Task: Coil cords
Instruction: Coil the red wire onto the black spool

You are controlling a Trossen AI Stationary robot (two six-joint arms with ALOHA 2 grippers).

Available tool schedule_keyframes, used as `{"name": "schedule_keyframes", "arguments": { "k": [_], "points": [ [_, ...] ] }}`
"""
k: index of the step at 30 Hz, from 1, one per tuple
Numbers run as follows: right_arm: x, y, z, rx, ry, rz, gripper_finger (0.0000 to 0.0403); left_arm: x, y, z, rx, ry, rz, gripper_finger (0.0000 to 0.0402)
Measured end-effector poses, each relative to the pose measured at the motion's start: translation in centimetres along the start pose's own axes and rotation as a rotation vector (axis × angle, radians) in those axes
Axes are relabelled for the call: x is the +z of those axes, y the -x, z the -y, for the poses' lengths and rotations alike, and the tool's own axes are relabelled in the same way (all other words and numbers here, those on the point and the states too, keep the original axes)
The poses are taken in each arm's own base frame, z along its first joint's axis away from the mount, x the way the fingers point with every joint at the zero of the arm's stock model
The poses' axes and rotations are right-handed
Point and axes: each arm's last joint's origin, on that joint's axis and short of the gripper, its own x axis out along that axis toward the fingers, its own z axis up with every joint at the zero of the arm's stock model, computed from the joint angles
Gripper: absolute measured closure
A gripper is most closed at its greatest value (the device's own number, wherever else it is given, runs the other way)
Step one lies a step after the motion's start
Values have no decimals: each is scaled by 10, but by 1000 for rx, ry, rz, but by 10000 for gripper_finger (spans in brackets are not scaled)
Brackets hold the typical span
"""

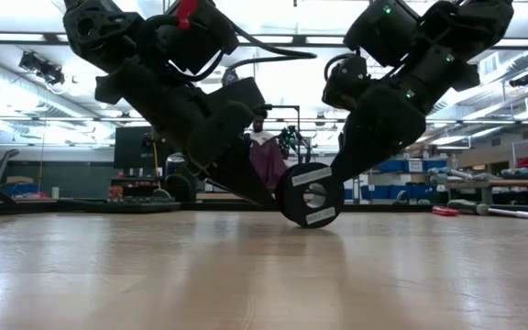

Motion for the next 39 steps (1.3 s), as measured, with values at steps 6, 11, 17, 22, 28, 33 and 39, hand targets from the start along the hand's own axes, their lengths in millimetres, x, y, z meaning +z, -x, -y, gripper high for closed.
{"name": "schedule_keyframes", "arguments": {
  "k": [6, 11, 17, 22, 28, 33, 39],
  "points": [
    [4, 12, 1, -1, -1, 0, 320, -1, 0, 0, -16, -5, -17, 330],
    [8, 18, 1, 2, -3, 16, 320, -1, 0, 0, -16, -6, -18, 330],
    [9, 28, 2, -1, -2, 4, 322, 2, 9, -1, -27, -13, -42, 330],
    [16, 39, 3, 4, -6, 47, 323, 13, 20, -2, -27, -14, 0, 330],
    [18, 50, 3, 7, -6, 57, 325, 12, 21, -3, -30, -29, -23, 330],
    [15, 62, 5, 0, -27, 9, 325, 11, 22, -3, -26, -33, -38, 330],
    [-2, 65, 4, -32, -94, -157, 325, 9, 27, -6, -13, -45, -83, 330]
  ]
}}
